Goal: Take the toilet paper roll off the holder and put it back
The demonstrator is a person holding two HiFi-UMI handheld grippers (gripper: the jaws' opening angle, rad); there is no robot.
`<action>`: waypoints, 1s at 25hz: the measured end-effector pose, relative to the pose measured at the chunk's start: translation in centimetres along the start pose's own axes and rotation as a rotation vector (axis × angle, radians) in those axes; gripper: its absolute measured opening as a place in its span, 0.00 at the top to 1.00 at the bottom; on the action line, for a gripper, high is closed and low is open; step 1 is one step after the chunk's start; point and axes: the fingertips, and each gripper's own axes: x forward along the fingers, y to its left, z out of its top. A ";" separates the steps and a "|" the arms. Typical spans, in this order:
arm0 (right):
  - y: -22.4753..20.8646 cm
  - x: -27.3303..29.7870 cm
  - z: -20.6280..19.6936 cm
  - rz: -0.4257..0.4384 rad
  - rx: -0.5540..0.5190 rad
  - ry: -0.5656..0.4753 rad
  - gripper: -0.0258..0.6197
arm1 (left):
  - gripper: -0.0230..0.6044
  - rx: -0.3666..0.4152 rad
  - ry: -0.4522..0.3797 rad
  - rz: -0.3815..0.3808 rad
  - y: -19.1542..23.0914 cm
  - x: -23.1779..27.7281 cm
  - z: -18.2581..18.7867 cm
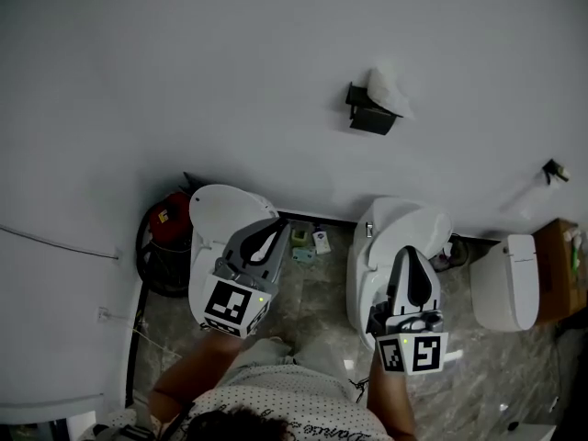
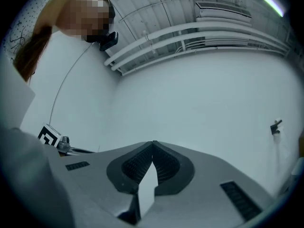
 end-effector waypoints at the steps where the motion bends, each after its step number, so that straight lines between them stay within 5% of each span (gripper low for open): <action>1: 0.0 0.4 -0.2 -0.002 -0.002 0.008 0.94 | 0.93 -0.008 0.005 0.003 0.5 0.3 -0.3; 9: -2.2 3.9 -1.9 -0.001 0.010 0.028 0.94 | 0.93 -0.040 0.038 0.029 2.7 3.2 -2.5; 25: -12.9 17.8 -4.6 0.198 0.061 0.018 0.94 | 0.94 0.011 0.036 0.227 6.0 16.5 -1.4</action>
